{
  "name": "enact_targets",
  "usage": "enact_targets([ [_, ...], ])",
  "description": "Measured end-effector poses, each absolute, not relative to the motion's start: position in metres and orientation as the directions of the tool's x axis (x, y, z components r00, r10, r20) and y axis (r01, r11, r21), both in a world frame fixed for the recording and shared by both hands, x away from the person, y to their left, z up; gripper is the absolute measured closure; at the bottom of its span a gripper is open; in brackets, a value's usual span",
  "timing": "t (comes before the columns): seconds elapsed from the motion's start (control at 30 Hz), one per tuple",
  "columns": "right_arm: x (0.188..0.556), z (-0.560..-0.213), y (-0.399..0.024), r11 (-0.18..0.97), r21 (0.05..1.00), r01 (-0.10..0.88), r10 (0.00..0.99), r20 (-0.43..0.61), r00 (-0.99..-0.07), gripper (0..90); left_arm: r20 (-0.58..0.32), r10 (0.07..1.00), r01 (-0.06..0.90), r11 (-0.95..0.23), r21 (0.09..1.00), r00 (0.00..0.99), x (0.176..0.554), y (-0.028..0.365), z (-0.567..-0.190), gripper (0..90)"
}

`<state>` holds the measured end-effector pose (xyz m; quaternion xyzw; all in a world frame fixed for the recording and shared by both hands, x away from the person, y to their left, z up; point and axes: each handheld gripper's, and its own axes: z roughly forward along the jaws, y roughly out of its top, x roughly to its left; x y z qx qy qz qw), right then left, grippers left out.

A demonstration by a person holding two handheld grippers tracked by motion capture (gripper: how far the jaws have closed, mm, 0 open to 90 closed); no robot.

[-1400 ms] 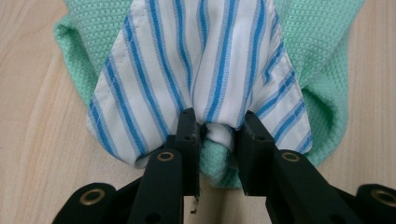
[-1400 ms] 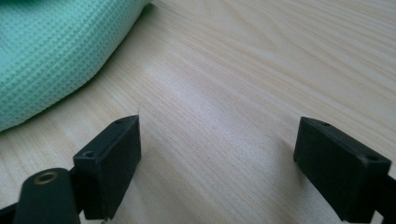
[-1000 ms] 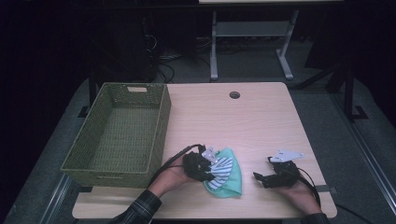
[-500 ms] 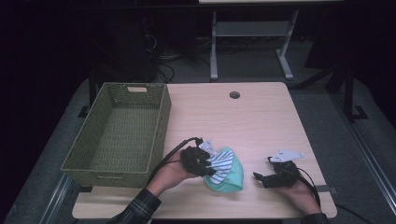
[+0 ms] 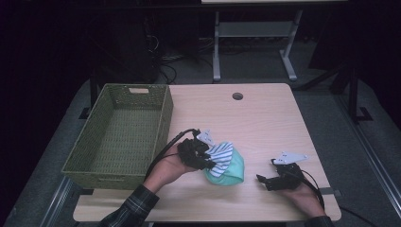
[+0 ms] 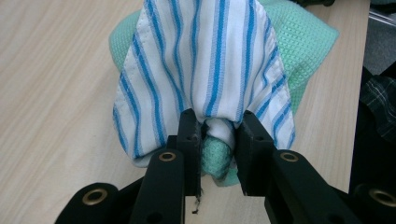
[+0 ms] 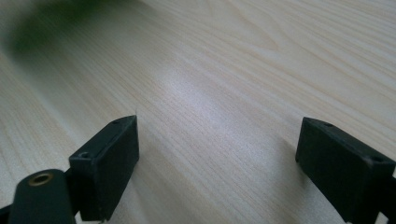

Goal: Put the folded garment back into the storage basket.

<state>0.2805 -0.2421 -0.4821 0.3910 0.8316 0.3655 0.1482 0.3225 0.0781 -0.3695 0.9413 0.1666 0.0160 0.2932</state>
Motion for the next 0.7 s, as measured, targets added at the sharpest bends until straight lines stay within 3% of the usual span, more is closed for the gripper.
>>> enact_targets([
  [0.7, 0.280, -0.482, -0.242, 0.426, 0.723, 0.544, 0.760, 0.041, -0.649, 12.8, -0.027, 0.438, 0.366, -0.713, 0.599, 0.899, 0.332, 0.120, -0.321, 73.1],
])
